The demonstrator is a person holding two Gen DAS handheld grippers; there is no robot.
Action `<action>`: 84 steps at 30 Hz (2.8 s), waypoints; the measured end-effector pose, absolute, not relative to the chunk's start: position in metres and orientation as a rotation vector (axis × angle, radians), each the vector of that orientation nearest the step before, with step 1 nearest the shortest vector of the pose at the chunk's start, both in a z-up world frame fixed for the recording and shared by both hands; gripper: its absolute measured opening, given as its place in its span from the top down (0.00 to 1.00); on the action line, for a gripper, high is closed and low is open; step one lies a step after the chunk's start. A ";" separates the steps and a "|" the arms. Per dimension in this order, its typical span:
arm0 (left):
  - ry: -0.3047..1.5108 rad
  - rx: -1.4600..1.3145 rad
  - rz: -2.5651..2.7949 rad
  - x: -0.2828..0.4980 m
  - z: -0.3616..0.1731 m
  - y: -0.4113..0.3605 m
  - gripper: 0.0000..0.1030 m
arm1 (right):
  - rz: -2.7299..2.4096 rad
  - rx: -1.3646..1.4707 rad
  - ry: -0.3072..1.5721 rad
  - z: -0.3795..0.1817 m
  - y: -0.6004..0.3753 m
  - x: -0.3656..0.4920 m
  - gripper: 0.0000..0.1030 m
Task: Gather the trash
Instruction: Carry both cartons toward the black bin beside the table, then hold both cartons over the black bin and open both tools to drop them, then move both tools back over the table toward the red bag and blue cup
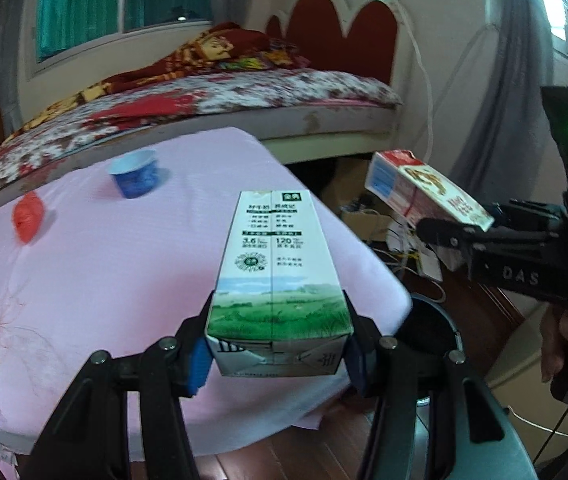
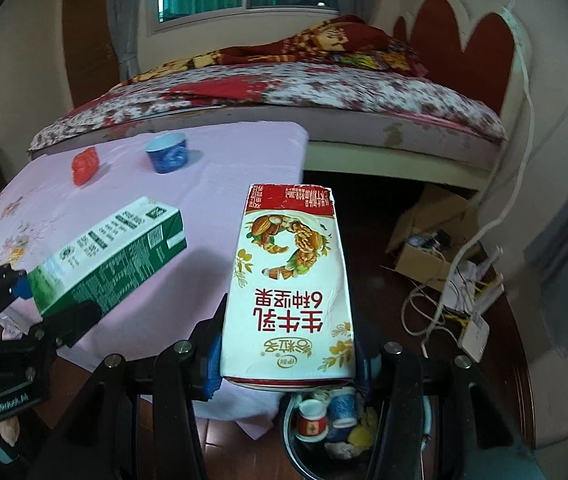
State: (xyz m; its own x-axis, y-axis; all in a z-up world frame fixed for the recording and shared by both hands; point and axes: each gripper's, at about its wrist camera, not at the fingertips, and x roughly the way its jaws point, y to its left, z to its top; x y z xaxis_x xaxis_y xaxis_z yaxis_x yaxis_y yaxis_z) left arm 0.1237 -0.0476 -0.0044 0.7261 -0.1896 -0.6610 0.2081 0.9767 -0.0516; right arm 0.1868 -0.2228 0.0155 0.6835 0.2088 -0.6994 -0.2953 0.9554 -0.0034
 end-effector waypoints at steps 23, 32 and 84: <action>0.850 0.063 -0.377 0.092 -0.052 -0.177 0.47 | 0.176 -0.024 0.915 -0.059 -0.374 0.147 0.49; 0.925 0.082 -0.380 0.098 -0.094 -0.204 0.47 | 0.193 -0.029 1.016 -0.117 -0.394 0.136 0.49; 0.897 0.023 -0.212 0.081 -0.053 -0.136 0.04 | 0.194 -0.246 0.953 -0.092 -0.339 0.151 0.00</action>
State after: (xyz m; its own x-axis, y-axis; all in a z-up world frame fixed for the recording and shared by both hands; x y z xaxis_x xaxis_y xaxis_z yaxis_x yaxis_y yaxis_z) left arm 0.0812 -0.1356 -0.0525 0.6046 -0.1738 -0.7773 0.1928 0.9788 -0.0689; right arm 0.1509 -0.3395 -0.0916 0.5651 0.0555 -0.8232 -0.2707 0.9550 -0.1214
